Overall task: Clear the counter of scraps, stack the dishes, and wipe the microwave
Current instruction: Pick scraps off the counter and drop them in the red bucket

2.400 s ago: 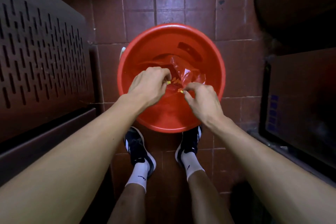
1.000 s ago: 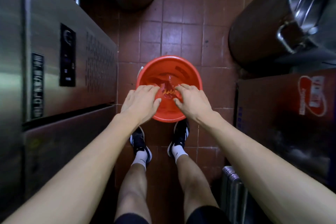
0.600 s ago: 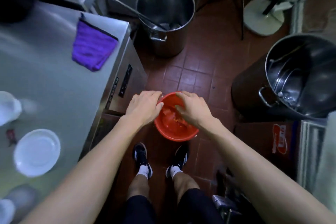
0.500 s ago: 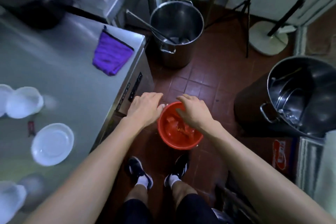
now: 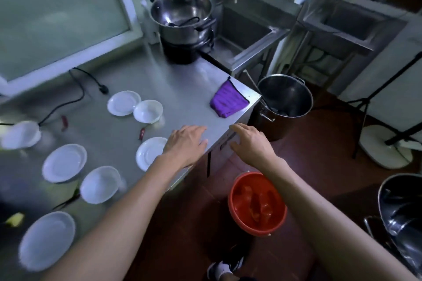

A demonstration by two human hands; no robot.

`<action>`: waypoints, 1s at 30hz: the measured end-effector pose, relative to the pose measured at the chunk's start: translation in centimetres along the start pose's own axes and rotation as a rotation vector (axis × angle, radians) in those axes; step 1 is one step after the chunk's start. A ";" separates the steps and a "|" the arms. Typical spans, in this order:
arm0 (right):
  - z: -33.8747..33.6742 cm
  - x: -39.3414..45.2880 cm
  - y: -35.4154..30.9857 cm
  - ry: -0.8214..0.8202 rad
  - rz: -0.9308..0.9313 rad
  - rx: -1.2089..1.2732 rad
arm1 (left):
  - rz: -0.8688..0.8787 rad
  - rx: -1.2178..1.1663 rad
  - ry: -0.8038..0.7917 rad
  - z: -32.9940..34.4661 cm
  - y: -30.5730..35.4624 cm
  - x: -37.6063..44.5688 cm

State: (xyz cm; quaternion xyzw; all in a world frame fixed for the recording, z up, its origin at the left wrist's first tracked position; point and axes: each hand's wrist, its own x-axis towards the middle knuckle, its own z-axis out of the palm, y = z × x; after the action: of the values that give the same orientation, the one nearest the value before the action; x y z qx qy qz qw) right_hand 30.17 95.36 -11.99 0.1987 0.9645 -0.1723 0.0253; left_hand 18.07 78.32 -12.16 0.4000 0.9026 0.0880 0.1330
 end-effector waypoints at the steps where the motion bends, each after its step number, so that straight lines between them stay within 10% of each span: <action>1: 0.3 0.1 -1.9 -0.006 -0.024 -0.002 | -0.020 -0.009 0.017 -0.5 -1.5 -1.3; 30: 17.2 -2.5 -43.6 -0.335 -0.639 0.047 | -0.735 -0.238 0.301 -0.2 -33.2 -36.4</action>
State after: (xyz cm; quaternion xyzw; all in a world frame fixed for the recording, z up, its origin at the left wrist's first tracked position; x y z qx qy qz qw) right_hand 15.06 50.92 -13.79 -0.1431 0.9562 -0.2239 0.1232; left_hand 18.30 29.12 -14.63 0.0156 0.9782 0.1961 0.0672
